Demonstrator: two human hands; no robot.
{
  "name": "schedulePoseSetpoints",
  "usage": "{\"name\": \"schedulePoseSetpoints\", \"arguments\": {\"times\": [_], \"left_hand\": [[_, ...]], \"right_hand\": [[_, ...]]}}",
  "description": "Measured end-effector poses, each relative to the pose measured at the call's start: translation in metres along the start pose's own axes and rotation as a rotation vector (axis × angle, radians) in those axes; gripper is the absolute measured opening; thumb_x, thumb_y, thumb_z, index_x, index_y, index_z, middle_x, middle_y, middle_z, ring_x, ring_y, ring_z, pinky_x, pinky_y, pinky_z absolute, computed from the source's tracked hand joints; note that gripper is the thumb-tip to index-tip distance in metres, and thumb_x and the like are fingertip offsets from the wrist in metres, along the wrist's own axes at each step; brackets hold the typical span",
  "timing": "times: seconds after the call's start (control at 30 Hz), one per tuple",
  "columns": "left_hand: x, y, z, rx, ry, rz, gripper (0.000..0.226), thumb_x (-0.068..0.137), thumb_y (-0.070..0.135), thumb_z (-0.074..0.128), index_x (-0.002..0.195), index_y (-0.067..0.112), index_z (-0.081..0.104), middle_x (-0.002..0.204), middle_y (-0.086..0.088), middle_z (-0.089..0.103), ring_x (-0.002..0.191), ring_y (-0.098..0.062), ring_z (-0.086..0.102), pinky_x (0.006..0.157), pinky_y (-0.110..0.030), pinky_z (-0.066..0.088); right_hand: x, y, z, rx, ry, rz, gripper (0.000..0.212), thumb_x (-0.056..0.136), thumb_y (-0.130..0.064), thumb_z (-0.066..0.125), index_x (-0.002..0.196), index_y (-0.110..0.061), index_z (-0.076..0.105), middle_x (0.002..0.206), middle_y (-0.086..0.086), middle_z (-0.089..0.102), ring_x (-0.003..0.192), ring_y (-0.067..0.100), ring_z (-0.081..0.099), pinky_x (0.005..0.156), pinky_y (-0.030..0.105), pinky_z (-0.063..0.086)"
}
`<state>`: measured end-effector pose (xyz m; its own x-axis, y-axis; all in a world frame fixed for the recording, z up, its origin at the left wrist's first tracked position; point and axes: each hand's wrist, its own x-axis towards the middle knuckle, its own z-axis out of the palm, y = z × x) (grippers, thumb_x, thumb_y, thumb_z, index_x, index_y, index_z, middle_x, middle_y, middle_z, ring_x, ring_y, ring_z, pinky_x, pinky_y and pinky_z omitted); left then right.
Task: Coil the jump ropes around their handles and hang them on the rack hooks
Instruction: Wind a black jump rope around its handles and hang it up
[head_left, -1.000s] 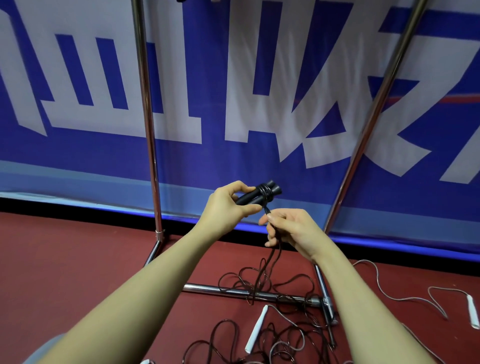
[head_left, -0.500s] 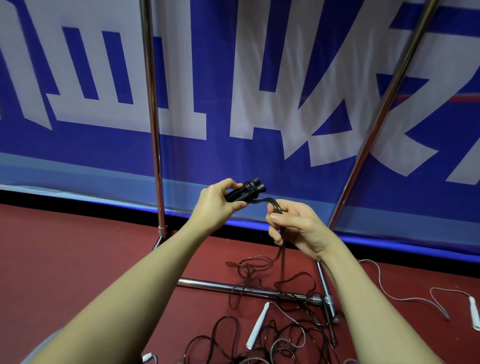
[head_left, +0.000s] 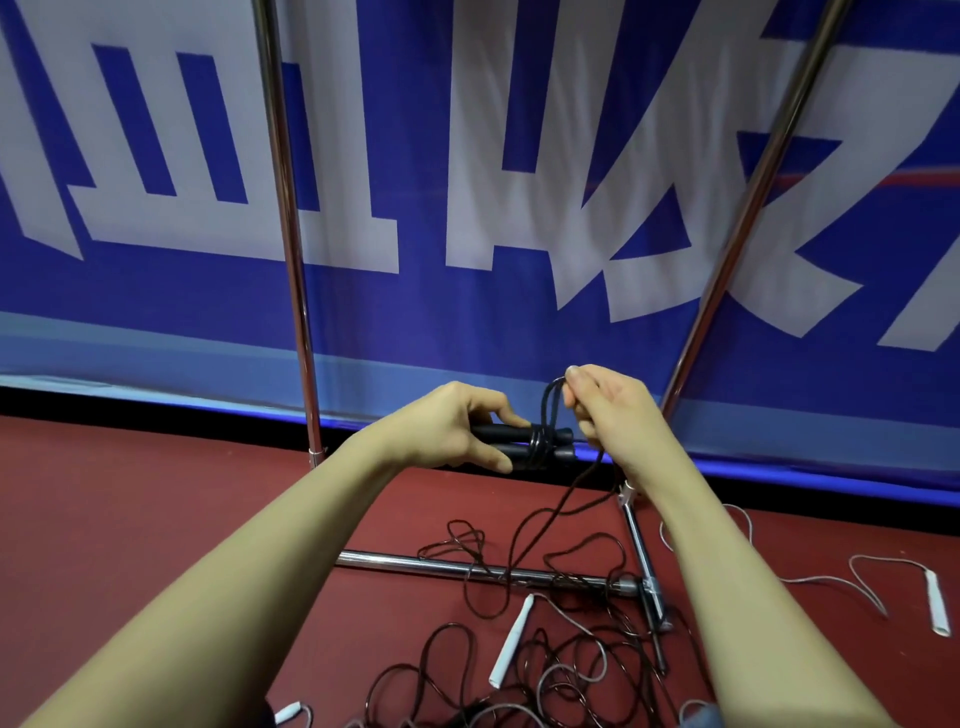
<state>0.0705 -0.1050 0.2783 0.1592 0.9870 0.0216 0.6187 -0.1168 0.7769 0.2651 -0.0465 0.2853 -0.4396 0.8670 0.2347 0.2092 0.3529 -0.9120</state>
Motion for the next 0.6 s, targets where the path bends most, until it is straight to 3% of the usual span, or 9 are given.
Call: {"name": "schedulePoseSetpoints", "arguments": {"times": [0.07,0.17,0.27,0.33,0.43,0.5,0.6], "left_hand": [[-0.003,0.009,0.001,-0.08,-0.044,0.039,0.034,0.066,0.027,0.085,0.091,0.044,0.07,0.095,-0.018,0.069,0.075,-0.022,0.056,0.077,-0.054,0.05],[-0.008,0.023,0.002,-0.175,-0.042,0.091,0.034,0.063,0.028,0.085,0.089,0.045,0.071,0.104,-0.022,0.068,0.083,-0.025,0.058,0.083,-0.057,0.049],[-0.011,0.033,-0.001,-0.265,0.048,0.131,0.035,0.069,0.009,0.085,0.085,0.038,0.072,0.098,-0.027,0.065,0.07,-0.022,0.052,0.059,-0.036,0.048],[-0.011,0.037,-0.005,-0.344,0.115,0.141,0.036,0.072,-0.001,0.081,0.08,0.034,0.072,0.091,-0.029,0.064,0.057,-0.019,0.044,0.046,-0.02,0.038],[-0.008,0.042,-0.004,-0.479,0.249,0.114,0.032,0.074,-0.003,0.078,0.084,0.024,0.067,0.065,-0.011,0.063,0.045,-0.015,0.039,0.04,-0.017,0.031],[-0.005,0.045,-0.003,-0.509,0.332,0.077,0.029,0.075,0.0,0.078,0.09,0.019,0.063,0.062,-0.005,0.064,0.044,-0.015,0.039,0.04,-0.018,0.029],[-0.006,0.045,-0.007,-0.49,0.299,0.072,0.029,0.079,0.0,0.074,0.1,0.016,0.062,0.068,-0.009,0.061,0.048,-0.015,0.041,0.043,-0.022,0.031]], "right_hand": [[0.001,0.002,-0.002,-0.014,0.035,0.01,0.038,0.101,-0.032,0.045,0.066,-0.017,0.05,0.063,0.005,0.034,0.048,0.01,0.027,0.048,0.021,0.026],[0.0,0.004,-0.004,-0.021,0.082,0.004,0.041,0.099,-0.035,0.047,0.062,-0.021,0.053,0.059,-0.002,0.04,0.053,0.01,0.034,0.051,0.022,0.031],[0.001,0.004,-0.004,0.161,0.108,0.052,0.044,0.098,-0.029,0.052,0.055,-0.023,0.057,0.054,-0.007,0.045,0.051,0.009,0.042,0.051,0.023,0.037],[0.003,0.004,-0.001,0.278,0.114,0.088,0.039,0.097,-0.02,0.052,0.059,-0.021,0.055,0.051,-0.005,0.04,0.044,0.009,0.034,0.048,0.022,0.03],[0.005,0.006,0.004,0.264,0.098,0.059,0.029,0.099,-0.013,0.047,0.071,-0.017,0.055,0.052,-0.005,0.04,0.042,0.007,0.026,0.043,0.02,0.023],[0.005,0.009,0.007,0.26,0.042,0.053,0.027,0.102,-0.019,0.044,0.078,-0.013,0.056,0.054,-0.002,0.04,0.043,0.009,0.026,0.042,0.022,0.024],[0.006,0.013,0.008,0.277,-0.025,0.096,0.033,0.102,-0.025,0.043,0.077,-0.01,0.058,0.054,0.0,0.041,0.043,0.011,0.029,0.043,0.024,0.032]]}}
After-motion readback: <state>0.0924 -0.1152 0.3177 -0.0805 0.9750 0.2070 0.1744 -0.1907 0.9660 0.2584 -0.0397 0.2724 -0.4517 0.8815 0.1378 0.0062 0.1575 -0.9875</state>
